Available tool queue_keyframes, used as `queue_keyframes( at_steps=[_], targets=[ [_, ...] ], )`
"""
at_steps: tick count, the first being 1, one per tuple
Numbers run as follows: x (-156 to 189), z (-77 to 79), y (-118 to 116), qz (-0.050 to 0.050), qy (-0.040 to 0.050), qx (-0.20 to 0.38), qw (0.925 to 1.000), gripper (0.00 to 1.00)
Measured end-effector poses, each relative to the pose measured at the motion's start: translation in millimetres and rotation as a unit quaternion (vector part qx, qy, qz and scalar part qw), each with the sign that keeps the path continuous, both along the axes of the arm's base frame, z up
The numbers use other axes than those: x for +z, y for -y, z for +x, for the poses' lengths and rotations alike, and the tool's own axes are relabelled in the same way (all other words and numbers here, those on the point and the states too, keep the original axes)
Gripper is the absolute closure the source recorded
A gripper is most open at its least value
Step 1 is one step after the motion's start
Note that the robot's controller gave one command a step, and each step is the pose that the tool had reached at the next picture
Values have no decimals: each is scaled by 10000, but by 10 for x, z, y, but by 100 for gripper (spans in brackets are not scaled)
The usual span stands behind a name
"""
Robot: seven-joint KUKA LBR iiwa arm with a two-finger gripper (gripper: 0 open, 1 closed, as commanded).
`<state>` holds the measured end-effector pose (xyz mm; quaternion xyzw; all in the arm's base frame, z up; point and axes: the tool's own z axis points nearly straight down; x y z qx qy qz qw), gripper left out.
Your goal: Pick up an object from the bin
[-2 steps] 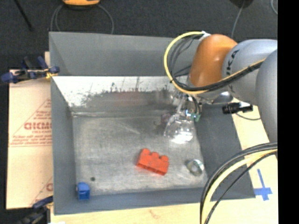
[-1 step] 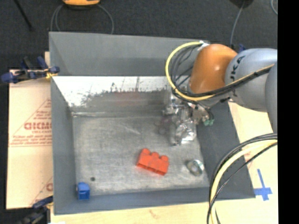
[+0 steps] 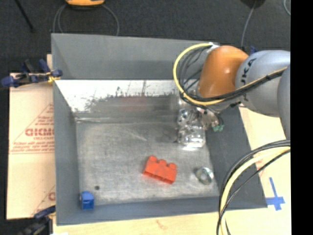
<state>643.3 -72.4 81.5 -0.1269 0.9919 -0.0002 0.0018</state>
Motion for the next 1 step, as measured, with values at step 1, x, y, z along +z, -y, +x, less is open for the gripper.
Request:
queue_keyframes(
  at_steps=[1],
  targets=[
    [1328,47,-624,-1,54,213,9998,100]
  ],
)
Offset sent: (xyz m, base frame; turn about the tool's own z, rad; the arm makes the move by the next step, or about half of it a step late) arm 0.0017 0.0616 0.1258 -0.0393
